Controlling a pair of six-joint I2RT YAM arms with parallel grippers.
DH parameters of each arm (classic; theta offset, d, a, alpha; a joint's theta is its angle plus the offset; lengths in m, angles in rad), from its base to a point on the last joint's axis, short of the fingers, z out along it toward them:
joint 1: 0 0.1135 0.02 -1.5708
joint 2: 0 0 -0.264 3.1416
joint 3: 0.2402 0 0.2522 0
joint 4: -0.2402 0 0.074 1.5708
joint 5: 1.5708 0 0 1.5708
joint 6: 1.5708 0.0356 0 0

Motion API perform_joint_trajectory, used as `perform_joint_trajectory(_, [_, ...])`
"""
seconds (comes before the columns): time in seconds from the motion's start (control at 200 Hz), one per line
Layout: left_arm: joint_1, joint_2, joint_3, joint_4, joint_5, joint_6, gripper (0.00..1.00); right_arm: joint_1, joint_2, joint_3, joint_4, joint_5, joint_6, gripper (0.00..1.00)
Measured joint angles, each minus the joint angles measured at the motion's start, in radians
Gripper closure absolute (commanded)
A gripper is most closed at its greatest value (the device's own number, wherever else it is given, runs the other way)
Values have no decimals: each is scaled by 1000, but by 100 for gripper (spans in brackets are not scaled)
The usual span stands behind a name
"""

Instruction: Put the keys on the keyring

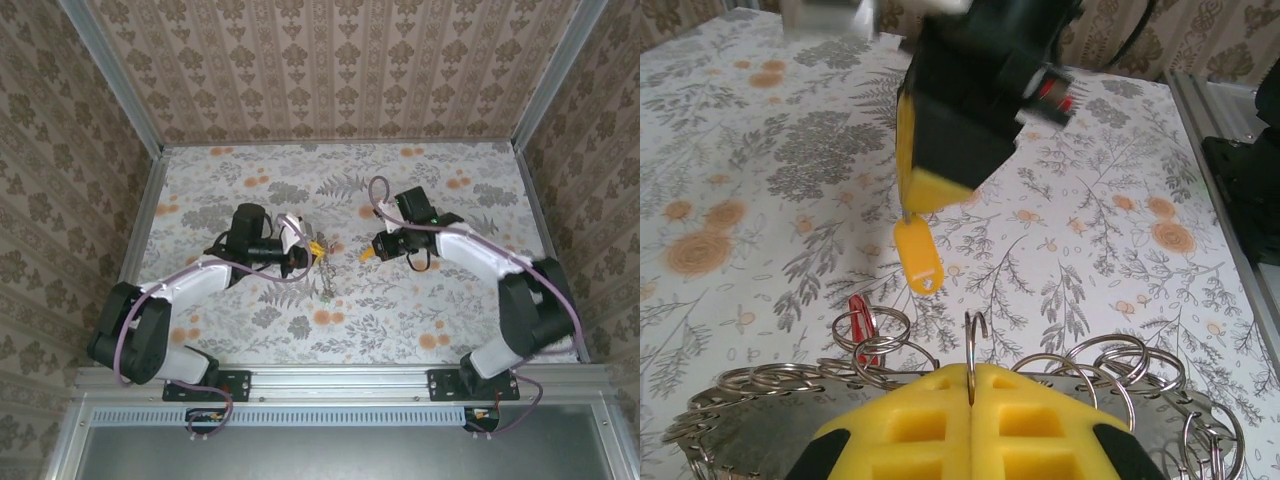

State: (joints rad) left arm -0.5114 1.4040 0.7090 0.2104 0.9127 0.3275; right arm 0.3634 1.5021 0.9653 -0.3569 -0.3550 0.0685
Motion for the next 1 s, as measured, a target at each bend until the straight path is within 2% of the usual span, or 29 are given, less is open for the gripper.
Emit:
perform_joint_trajectory(0.13, [-25,24,5,7,2,-3,100,2,-171,-117,119,-134,-141,100])
perform_joint_trajectory(0.31, [-53,52,16,24,7,-14,100,9,-280,-213,209,-185,-295,100])
perform_joint_trajectory(0.565, [-66,68,19,47,7,-24,100,64,-291,-222,301,-260,-381,100])
perform_joint_trajectory(1.0, [-77,74,20,75,8,-47,100,147,-219,-204,385,-300,-394,100])
